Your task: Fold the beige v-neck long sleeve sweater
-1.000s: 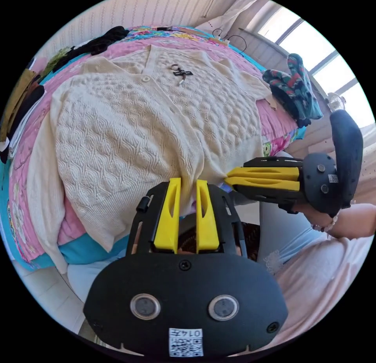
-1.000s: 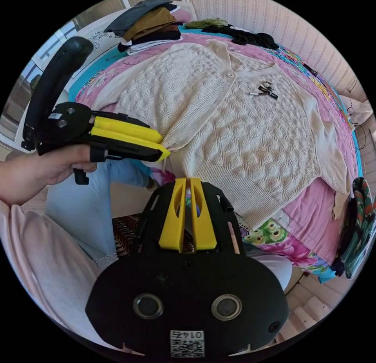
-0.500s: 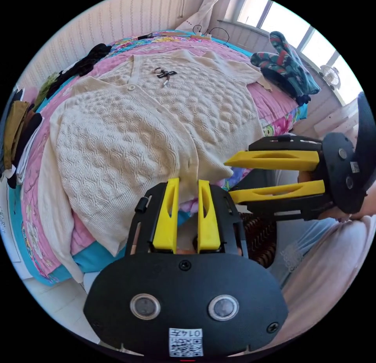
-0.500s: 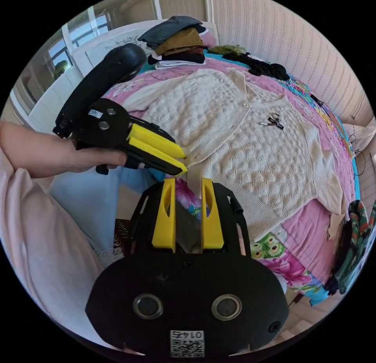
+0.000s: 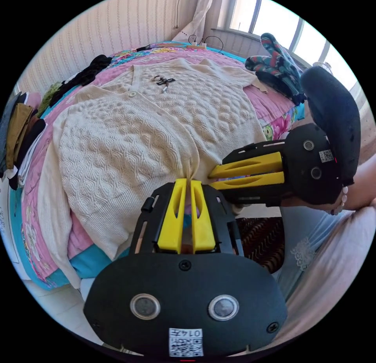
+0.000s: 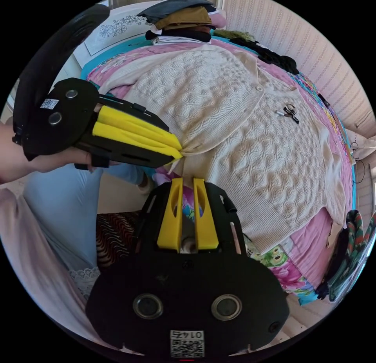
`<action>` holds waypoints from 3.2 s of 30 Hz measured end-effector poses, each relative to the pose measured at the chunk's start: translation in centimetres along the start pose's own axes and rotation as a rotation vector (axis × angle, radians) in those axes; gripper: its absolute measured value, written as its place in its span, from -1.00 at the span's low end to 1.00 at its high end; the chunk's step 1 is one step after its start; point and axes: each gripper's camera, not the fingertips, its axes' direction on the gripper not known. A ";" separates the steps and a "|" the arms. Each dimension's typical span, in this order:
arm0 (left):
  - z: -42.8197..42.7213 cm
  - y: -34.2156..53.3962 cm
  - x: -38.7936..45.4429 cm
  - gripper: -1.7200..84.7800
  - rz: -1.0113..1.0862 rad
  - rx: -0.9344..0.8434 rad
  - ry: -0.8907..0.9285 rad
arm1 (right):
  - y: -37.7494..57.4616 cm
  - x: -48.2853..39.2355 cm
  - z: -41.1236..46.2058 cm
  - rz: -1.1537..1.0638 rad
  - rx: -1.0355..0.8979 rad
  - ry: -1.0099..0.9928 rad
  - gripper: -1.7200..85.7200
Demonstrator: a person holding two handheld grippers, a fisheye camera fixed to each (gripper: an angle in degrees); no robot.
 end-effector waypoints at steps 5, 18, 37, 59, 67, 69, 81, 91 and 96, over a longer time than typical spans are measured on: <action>-2.8 -1.7 -0.6 -0.98 0.049 0.026 0.063 | -0.5 1.5 -0.8 0.008 0.015 -0.064 -0.95; -3.7 -5.9 -5.6 -0.90 0.039 -0.080 0.172 | -2.3 4.9 -3.8 -0.033 -0.022 -0.223 -0.94; -11.9 -28.6 -41.9 -0.74 -0.236 0.156 -0.019 | -26.0 31.3 -8.0 0.086 0.170 0.182 -0.65; -13.3 -30.0 -52.6 -0.80 -0.307 0.133 0.017 | -34.6 38.0 -3.2 0.367 0.156 0.055 -0.87; -31.2 -6.0 -52.3 -0.82 -0.362 0.323 -0.097 | -29.3 22.7 -10.9 0.137 0.445 0.076 -0.84; -32.8 0.7 -51.9 -0.82 -0.452 0.245 -0.142 | -28.4 17.4 -10.5 0.049 0.426 -0.023 -0.84; -33.7 21.2 -51.0 -0.72 -0.768 0.134 -0.011 | -41.6 -4.1 -7.5 -0.339 0.251 -0.189 -0.77; -35.1 25.7 -55.1 -0.89 -0.868 0.194 0.151 | -50.7 -10.2 2.7 -0.322 -0.099 -0.060 -0.78; -40.4 27.4 -54.8 -0.98 -0.818 0.287 0.154 | -51.9 -9.8 1.3 -0.328 -0.075 -0.143 -0.93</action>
